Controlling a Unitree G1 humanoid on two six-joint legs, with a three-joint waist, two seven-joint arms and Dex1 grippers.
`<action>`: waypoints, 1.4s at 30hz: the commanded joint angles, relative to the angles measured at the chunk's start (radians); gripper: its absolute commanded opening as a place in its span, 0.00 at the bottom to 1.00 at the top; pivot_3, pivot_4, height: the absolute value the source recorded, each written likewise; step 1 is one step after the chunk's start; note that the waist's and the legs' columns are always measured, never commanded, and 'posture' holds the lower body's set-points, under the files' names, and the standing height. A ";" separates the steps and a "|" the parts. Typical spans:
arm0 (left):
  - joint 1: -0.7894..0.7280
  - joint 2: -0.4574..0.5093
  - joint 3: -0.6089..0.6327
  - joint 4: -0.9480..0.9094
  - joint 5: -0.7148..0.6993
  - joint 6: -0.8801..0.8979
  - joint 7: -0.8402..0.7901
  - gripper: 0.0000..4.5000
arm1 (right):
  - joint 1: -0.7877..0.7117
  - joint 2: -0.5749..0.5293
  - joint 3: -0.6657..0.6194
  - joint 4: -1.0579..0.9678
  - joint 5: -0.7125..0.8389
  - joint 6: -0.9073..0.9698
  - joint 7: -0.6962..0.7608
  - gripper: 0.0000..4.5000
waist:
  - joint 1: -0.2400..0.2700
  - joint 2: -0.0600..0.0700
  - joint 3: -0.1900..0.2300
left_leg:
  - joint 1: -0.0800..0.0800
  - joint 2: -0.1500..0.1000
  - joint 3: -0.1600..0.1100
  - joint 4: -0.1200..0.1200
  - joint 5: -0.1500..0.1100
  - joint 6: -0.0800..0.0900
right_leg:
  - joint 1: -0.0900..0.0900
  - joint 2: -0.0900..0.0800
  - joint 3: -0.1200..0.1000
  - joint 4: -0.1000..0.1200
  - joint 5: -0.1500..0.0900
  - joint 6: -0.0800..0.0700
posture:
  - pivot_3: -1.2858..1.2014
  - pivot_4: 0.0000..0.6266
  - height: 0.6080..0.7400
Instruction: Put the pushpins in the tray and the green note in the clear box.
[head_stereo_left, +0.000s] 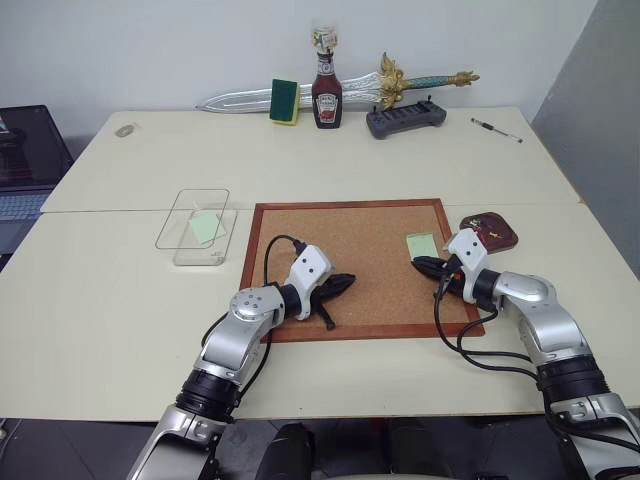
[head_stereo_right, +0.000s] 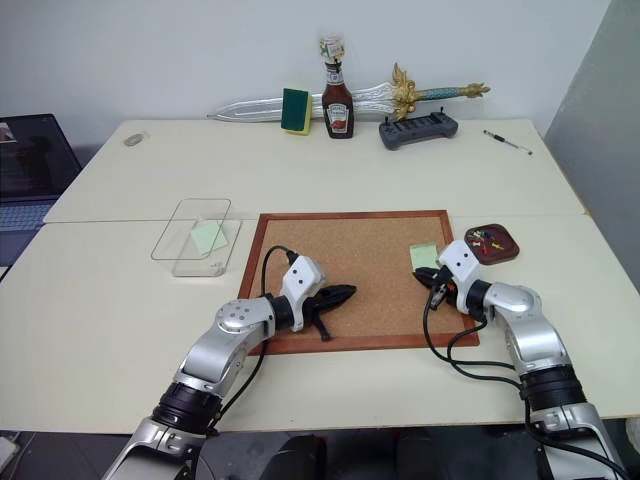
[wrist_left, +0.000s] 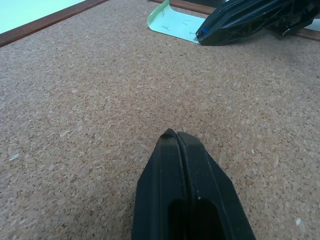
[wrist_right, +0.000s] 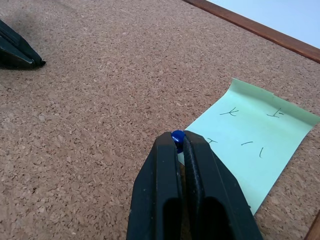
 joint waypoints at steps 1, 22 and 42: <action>0.027 0.006 -0.003 0.021 -0.015 0.064 -0.022 0.04 | -0.035 0.002 -0.054 -0.059 0.028 -0.033 -0.014 0.00 | -0.001 0.000 0.000 | 0.000 0.000 0.000 0.000 0.000 0.000 | 0.000 0.000 0.000 0.000 0.000 0.000 | 0.52 0.24 1.00; -0.078 -0.079 0.180 -0.024 -0.163 0.184 0.116 0.80 | -0.007 -0.010 -0.024 -0.226 -0.014 -0.143 0.012 0.00 | -0.003 -0.001 0.000 | 0.000 0.000 -0.001 0.001 0.000 0.000 | 0.000 0.000 -0.001 0.001 0.000 0.001 | 0.52 0.24 1.00; -0.253 -0.253 0.365 -0.105 -0.523 0.596 0.281 0.94 | 0.001 -0.014 0.058 -0.301 -0.089 -0.311 0.024 0.00 | 0.005 -0.005 0.003 | -0.004 -0.001 -0.001 0.001 0.000 -0.001 | -0.003 0.000 -0.001 -0.001 0.000 0.001 | 0.52 0.24 1.00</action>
